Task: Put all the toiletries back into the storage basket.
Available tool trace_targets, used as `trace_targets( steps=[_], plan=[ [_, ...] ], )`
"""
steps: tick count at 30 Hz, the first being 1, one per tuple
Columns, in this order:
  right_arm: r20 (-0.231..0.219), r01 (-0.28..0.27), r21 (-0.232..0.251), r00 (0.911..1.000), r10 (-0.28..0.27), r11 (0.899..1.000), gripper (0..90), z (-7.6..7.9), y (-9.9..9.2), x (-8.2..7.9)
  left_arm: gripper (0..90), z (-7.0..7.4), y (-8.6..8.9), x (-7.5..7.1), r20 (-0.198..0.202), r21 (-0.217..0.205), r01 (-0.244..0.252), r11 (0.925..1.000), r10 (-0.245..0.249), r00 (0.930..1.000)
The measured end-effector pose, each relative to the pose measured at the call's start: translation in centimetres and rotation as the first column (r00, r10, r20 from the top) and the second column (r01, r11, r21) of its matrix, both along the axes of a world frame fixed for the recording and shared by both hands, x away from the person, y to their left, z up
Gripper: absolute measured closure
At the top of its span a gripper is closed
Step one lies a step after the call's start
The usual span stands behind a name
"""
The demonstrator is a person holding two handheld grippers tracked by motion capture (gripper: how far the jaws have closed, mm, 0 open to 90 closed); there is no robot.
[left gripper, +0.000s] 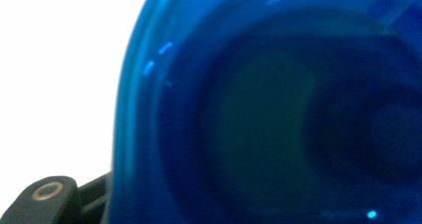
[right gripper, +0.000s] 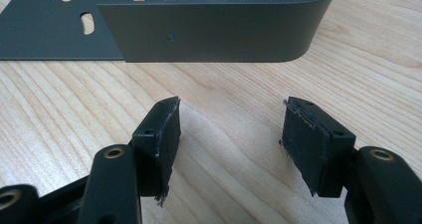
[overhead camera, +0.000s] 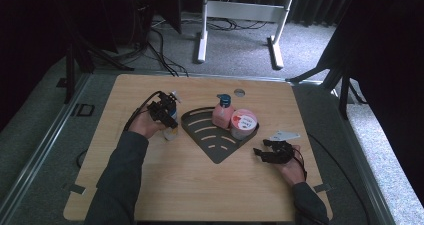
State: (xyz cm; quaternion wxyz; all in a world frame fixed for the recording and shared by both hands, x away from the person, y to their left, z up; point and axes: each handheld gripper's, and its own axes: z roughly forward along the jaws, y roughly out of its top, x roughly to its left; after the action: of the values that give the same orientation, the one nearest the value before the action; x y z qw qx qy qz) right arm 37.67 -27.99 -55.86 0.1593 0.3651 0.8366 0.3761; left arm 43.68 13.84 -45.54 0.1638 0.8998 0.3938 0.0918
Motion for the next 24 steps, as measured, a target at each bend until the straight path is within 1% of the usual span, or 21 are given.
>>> trace_targets(
  steps=[3,6,7,8,9,11,13,18,24],
  plan=[
    [0.000,0.000,0.000,1.0000,0.000,1.000,39.9,0.0,0.0,0.0,55.5,0.0,-0.1,-0.2,-0.003,-0.004,0.009,1.0000,-0.009,1.0000],
    [0.000,0.000,0.000,1.0000,0.000,1.000,39.9,0.0,0.0,0.0,55.4,0.0,-0.2,-0.5,0.002,0.001,0.017,0.9999,-0.017,0.9999],
    [0.000,0.000,0.000,1.0000,0.000,1.000,39.9,0.0,0.0,0.0,55.5,0.0,-0.2,-0.6,-0.002,0.005,0.023,0.9997,-0.023,0.9997],
    [0.000,0.000,0.000,1.0000,0.000,1.000,39.9,0.0,0.0,0.0,55.5,0.0,-0.3,-0.7,-0.002,0.002,0.024,0.9997,-0.024,0.9997],
    [0.000,0.000,0.000,1.0000,0.000,1.000,39.9,0.0,0.0,0.0,55.4,0.0,-0.3,-0.9,0.008,-0.007,0.027,0.9996,-0.027,0.9996],
    [0.000,0.000,0.000,1.0000,0.000,1.000,39.9,0.0,0.0,0.0,55.5,0.0,-0.2,-1.2,0.006,-0.027,0.034,0.9990,-0.034,0.9994],
    [0.000,0.000,-0.001,1.0000,0.000,1.000,39.9,0.0,0.0,0.0,55.5,-0.1,-0.2,-1.6,0.009,-0.031,0.037,0.9988,-0.037,0.9993],
    [0.002,0.000,-0.002,1.0000,0.000,1.000,39.9,0.0,0.0,0.0,55.5,-0.1,-0.3,-2.2,0.013,-0.027,0.046,0.9986,-0.045,0.9989],
    [0.002,0.000,-0.003,1.0000,0.000,1.000,39.9,0.0,0.0,0.0,55.5,0.0,-0.5,-2.8,0.013,-0.032,0.060,0.9977,-0.060,0.9981]
  ],
)
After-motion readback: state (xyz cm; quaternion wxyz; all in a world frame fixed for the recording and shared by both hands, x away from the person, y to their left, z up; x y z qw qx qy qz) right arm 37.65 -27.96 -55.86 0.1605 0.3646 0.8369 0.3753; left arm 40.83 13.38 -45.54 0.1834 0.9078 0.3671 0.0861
